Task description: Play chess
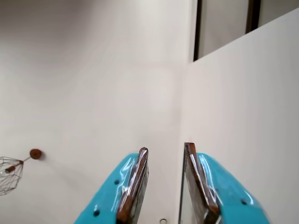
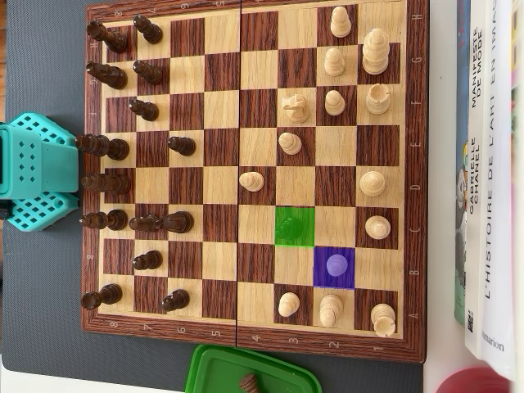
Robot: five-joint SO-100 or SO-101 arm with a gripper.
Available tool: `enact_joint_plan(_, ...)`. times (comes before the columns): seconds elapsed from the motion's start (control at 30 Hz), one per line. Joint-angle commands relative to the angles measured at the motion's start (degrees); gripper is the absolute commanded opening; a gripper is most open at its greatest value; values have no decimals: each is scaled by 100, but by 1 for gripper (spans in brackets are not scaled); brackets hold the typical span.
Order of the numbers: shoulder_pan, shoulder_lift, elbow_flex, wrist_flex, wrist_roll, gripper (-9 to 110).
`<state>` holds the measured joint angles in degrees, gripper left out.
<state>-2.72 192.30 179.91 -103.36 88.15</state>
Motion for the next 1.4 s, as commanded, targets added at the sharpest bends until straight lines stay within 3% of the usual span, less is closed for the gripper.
enact_joint_plan(0.0,9,-62,114,0,26,13)
enact_joint_plan(0.7,26,-62,114,167,-35,13)
enact_joint_plan(1.0,35,-62,-185,1573,-35,13)
enact_joint_plan(1.37,316,-70,-1134,4632,-35,13)
